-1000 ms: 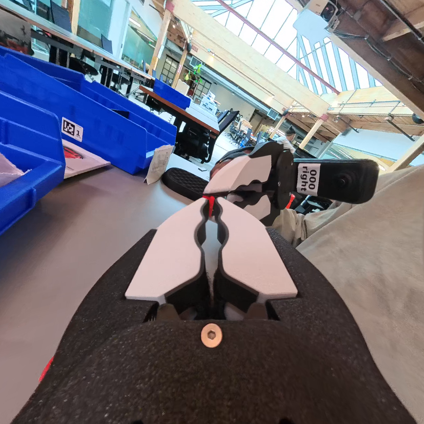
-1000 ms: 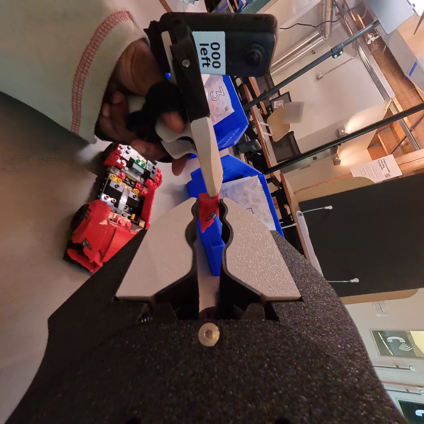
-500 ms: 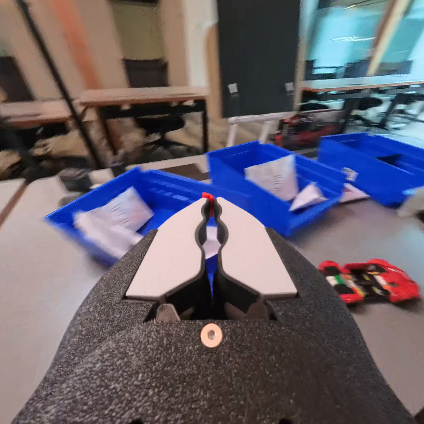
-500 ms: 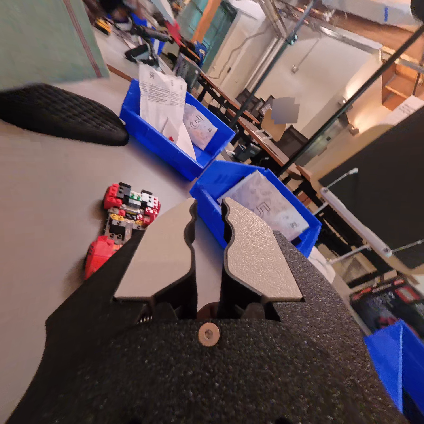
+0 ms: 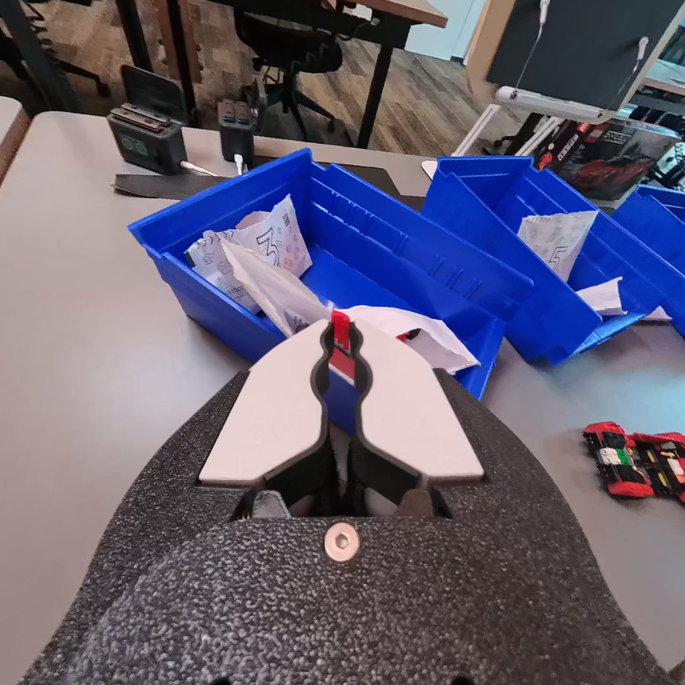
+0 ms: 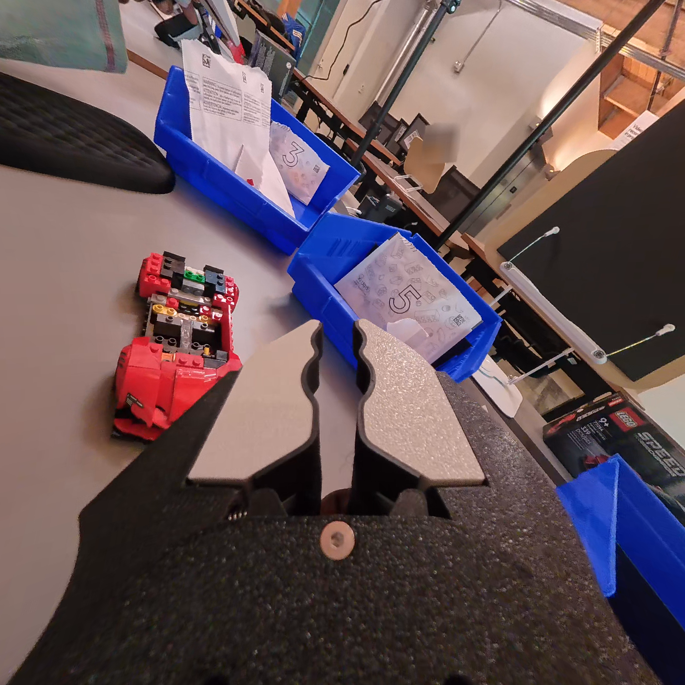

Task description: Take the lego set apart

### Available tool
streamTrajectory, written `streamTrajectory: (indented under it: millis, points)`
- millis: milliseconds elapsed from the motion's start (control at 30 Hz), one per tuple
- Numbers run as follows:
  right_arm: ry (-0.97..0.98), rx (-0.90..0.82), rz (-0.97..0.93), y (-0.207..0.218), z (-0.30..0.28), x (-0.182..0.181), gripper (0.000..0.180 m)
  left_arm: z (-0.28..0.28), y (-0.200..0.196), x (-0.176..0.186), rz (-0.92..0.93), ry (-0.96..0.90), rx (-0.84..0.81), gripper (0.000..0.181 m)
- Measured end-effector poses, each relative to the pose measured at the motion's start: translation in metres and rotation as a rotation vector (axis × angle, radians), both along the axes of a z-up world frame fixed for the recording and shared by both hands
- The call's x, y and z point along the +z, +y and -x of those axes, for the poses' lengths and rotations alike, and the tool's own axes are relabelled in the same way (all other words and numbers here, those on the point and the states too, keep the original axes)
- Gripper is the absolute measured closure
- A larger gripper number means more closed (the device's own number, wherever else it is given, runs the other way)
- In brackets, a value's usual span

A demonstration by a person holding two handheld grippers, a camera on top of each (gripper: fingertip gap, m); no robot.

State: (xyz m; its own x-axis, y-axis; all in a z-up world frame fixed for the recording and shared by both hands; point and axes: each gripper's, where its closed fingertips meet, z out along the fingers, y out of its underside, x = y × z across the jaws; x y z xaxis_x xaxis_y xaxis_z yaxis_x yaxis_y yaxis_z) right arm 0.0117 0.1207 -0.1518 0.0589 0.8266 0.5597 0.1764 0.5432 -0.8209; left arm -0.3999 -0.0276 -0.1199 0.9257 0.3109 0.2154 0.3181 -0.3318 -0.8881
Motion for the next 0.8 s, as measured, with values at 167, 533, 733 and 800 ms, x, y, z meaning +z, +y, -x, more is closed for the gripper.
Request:
streamTrajectory:
  millis: [167,533,733,800]
  points:
    - [-0.01,-0.006,0.01,0.002,-0.001,-0.003,0.165,0.003,0.001,0.0,0.021,0.013,0.018,0.164]
    - [-0.038,0.007,0.042,0.002,-0.001,-0.005,0.165,0.0,0.0,0.008,0.091,0.139,0.041,0.16]
    - [-0.148,0.026,0.127,0.003,-0.002,-0.022,0.164,-0.045,0.012,0.009,0.108,0.189,-0.051,0.158]
    - [-0.194,0.034,0.163,0.003,-0.003,-0.031,0.162,-0.062,0.015,0.015,0.08,0.2,-0.072,0.157]
